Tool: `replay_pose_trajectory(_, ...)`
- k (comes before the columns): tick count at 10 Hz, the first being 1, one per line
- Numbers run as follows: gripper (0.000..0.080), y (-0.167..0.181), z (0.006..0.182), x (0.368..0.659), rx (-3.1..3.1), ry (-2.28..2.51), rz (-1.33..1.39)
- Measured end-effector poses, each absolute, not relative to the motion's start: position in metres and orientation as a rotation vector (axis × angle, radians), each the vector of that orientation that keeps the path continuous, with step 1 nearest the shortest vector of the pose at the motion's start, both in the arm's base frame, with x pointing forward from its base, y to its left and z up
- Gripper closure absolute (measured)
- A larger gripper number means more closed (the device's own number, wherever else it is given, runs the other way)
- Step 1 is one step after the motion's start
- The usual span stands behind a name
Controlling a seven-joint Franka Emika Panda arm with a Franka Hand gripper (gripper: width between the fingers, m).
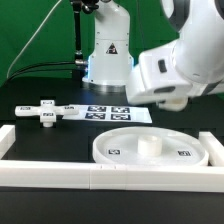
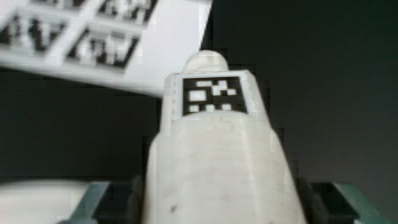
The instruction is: Assemble round table
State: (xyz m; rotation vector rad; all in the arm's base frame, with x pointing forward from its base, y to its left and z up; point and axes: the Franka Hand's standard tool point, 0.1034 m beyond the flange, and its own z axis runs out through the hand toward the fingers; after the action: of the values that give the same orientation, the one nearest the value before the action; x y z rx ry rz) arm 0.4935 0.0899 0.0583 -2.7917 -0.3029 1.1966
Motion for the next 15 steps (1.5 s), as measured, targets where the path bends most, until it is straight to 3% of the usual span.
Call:
replay_pose_trajectory(4, 0.0392, 0.075, 0.101, 0.519, -2.885, -0.287, 0.938)
replay_pose_trajectory(8, 0.0392, 0.073, 0.098, 0.537, -3.008, -0.277, 0.5)
replay_pose_trajectory(11, 0.039, 0.058, 0.131, 0.562, -3.046, -0.3, 0.225)
replay_pose_trajectory(15, 0.039, 0.055, 0.127, 0.572, -3.063, -0.304, -0.25)
